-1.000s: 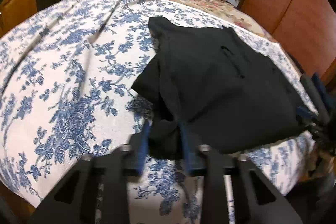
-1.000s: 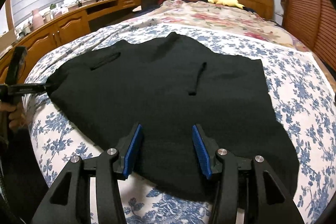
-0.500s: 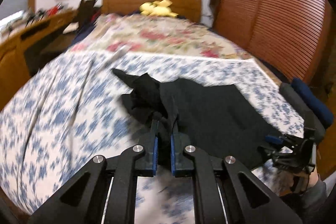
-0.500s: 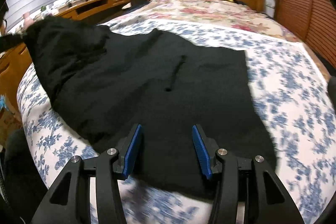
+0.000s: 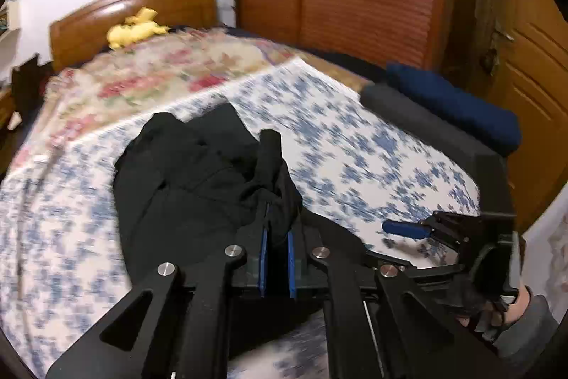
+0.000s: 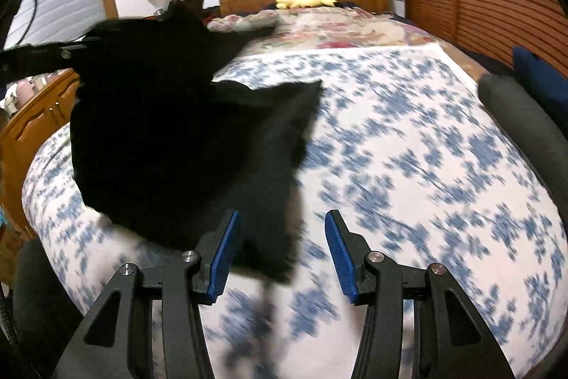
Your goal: Fold large clothes
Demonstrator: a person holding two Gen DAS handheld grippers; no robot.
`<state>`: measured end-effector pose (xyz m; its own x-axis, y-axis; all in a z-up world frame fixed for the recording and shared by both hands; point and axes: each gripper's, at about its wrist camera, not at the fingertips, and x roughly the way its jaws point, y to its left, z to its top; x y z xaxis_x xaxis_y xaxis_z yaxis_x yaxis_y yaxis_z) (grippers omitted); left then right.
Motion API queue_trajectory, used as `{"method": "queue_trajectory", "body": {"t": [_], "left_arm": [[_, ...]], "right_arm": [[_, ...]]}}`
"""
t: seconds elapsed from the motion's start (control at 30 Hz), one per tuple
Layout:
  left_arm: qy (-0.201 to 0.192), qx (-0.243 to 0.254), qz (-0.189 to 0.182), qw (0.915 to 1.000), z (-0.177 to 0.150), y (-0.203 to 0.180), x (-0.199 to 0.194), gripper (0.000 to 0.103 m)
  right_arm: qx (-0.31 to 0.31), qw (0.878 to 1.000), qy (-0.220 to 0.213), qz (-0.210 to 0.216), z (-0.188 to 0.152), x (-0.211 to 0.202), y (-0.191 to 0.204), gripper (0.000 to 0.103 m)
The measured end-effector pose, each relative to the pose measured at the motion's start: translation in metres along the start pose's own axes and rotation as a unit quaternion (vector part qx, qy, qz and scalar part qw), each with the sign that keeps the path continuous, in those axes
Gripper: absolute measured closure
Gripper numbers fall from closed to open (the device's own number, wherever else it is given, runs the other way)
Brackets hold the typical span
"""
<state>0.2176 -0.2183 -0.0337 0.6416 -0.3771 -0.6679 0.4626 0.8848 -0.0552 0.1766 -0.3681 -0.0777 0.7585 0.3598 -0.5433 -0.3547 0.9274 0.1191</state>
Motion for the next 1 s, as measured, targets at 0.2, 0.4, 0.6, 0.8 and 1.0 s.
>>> {"method": "queue_trajectory", "body": {"t": [0.2,0.4,0.6,0.8,1.0], "left_arm": [[0.033,-0.006,-0.012,0.9994,-0.018,-0.019,0.043,0.094],[0.023,-0.002,0.001,0.9997,-0.021,-0.022,0.039,0.091],[-0.019,-0.005,0.014,0.9997,-0.022,-0.016,0.008,0.075],[-0.056,-0.014,0.014,0.9982,-0.024,-0.002,-0.028,0.06],[-0.074,-0.027,0.04,0.9961,-0.04,0.025,-0.05,0.058]], "right_arm": [[0.011,1.0,0.006,-0.001,-0.007,-0.01,-0.015,0.052],[0.013,1.0,-0.002,0.002,-0.006,-0.021,-0.011,0.052],[0.005,1.0,-0.015,0.012,0.005,-0.022,-0.004,0.052],[0.001,0.999,-0.044,0.025,0.019,-0.033,0.009,0.052],[-0.008,0.998,-0.052,0.022,0.023,-0.031,0.019,0.052]]}}
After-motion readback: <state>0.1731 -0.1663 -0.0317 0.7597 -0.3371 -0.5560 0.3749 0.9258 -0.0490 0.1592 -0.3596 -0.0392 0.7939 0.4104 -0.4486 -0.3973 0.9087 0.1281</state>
